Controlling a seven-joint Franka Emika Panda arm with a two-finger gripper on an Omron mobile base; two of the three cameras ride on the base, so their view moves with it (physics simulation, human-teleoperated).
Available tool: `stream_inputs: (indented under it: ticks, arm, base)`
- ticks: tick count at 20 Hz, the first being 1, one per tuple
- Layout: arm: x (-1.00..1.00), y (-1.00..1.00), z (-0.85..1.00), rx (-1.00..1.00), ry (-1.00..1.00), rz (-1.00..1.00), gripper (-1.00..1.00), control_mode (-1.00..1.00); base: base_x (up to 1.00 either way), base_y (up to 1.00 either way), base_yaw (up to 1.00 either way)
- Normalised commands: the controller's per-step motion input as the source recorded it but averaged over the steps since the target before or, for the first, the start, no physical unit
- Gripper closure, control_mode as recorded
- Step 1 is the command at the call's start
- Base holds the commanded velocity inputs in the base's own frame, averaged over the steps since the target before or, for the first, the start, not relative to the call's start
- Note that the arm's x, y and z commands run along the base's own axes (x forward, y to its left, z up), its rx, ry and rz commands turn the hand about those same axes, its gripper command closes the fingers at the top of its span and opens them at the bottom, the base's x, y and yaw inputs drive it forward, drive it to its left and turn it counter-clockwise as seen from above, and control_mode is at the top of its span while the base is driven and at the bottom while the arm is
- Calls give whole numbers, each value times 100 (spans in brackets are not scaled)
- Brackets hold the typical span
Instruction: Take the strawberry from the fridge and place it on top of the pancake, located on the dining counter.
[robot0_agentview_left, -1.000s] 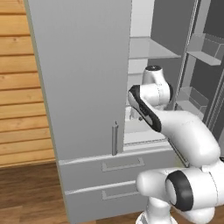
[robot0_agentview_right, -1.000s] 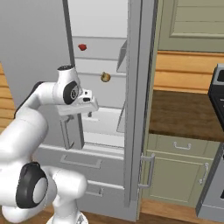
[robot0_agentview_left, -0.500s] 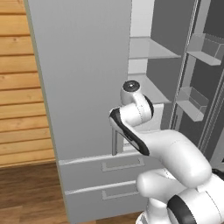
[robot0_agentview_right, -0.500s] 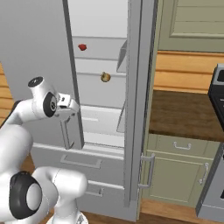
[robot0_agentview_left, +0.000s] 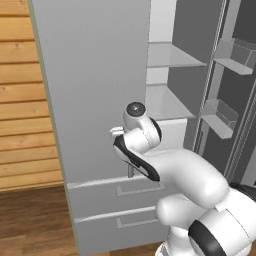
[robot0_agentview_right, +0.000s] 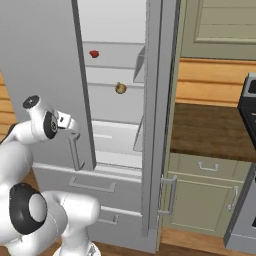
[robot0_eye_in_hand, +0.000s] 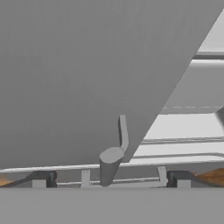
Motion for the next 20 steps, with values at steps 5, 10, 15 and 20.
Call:
stream_inputs:
  ticks: [5,10,15,20]
  arm:
    - [17,1,-47,7,0,-12,-100,-100]
    - [13,-4,-15,4,0,-7,-100,-100]
    - [32,-2,-2,0,5,-1,-100,-100]
    - [29,-3,-13,0,5,0,-100,-100]
  base:
    - [0,0,0]
    - [0,0,0]
    - [0,0,0]
    - [0,0,0]
